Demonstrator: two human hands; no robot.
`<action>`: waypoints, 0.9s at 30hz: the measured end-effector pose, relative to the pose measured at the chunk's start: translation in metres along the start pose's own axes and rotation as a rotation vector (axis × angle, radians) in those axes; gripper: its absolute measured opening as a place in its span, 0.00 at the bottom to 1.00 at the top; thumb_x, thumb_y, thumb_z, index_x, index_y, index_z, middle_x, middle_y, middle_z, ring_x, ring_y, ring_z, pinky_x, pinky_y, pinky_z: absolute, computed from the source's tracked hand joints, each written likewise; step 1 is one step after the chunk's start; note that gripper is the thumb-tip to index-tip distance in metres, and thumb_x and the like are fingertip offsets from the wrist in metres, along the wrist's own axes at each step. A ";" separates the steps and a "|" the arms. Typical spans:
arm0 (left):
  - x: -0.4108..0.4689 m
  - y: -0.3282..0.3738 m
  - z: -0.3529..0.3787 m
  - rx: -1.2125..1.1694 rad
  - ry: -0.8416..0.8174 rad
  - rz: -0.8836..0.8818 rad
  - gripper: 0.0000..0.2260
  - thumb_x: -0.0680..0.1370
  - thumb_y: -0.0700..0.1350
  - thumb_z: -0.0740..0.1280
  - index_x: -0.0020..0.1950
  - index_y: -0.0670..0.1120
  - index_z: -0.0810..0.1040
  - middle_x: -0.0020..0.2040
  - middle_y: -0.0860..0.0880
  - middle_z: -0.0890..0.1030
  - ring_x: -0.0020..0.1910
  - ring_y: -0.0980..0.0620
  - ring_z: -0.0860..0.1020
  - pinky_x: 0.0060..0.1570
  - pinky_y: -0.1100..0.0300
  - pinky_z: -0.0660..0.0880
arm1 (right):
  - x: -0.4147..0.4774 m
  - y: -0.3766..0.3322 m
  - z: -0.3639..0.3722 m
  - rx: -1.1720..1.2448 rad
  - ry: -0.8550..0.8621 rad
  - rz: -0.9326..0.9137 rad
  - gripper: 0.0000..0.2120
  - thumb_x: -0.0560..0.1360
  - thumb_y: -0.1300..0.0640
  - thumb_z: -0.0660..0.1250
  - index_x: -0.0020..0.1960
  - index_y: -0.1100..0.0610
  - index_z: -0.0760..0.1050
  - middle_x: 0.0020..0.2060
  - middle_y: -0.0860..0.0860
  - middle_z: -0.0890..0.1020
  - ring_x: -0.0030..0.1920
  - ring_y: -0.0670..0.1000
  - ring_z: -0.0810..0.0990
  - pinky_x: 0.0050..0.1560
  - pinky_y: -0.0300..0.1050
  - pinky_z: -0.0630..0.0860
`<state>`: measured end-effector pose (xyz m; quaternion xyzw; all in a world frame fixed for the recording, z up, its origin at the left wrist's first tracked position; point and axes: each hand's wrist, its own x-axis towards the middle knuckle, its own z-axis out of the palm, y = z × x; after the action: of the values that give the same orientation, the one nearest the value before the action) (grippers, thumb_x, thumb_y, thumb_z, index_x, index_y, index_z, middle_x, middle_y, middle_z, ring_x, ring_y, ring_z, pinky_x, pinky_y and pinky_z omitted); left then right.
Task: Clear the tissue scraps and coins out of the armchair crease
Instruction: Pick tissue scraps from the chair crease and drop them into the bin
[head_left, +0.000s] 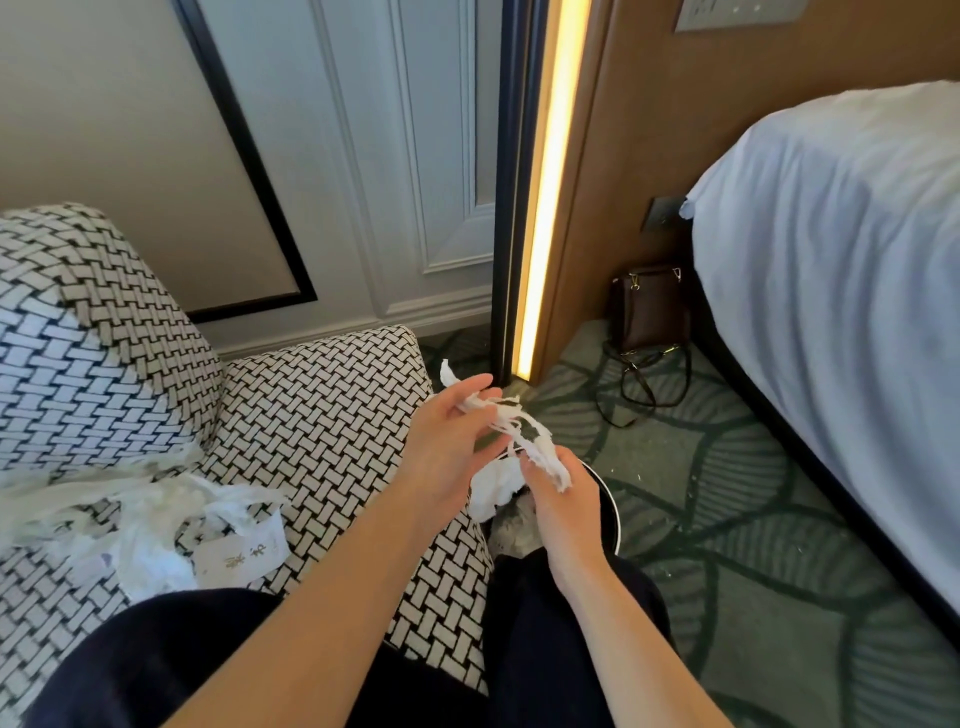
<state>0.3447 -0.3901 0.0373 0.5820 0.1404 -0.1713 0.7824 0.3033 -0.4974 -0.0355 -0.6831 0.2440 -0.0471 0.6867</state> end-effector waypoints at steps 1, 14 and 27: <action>0.000 -0.001 0.000 0.006 0.020 0.002 0.16 0.77 0.32 0.63 0.62 0.45 0.76 0.57 0.47 0.79 0.56 0.49 0.79 0.56 0.54 0.78 | 0.001 0.002 0.000 0.014 0.025 0.005 0.07 0.76 0.57 0.66 0.46 0.61 0.76 0.39 0.57 0.78 0.39 0.50 0.73 0.38 0.42 0.70; 0.014 -0.027 -0.013 0.234 0.333 0.104 0.15 0.74 0.30 0.66 0.49 0.50 0.79 0.55 0.49 0.79 0.55 0.53 0.78 0.59 0.57 0.75 | 0.023 0.019 -0.005 0.117 0.327 0.295 0.06 0.75 0.59 0.63 0.40 0.53 0.75 0.35 0.51 0.77 0.36 0.50 0.75 0.42 0.48 0.69; 0.015 -0.051 -0.002 0.309 0.008 -0.088 0.14 0.78 0.34 0.62 0.59 0.47 0.77 0.57 0.49 0.79 0.59 0.53 0.76 0.63 0.55 0.72 | 0.032 0.021 -0.011 0.393 0.481 0.362 0.10 0.77 0.64 0.62 0.40 0.52 0.73 0.36 0.47 0.76 0.36 0.44 0.75 0.37 0.36 0.70</action>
<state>0.3366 -0.4028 -0.0136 0.6894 0.1409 -0.2224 0.6749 0.3213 -0.5185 -0.0638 -0.4531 0.5018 -0.1299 0.7253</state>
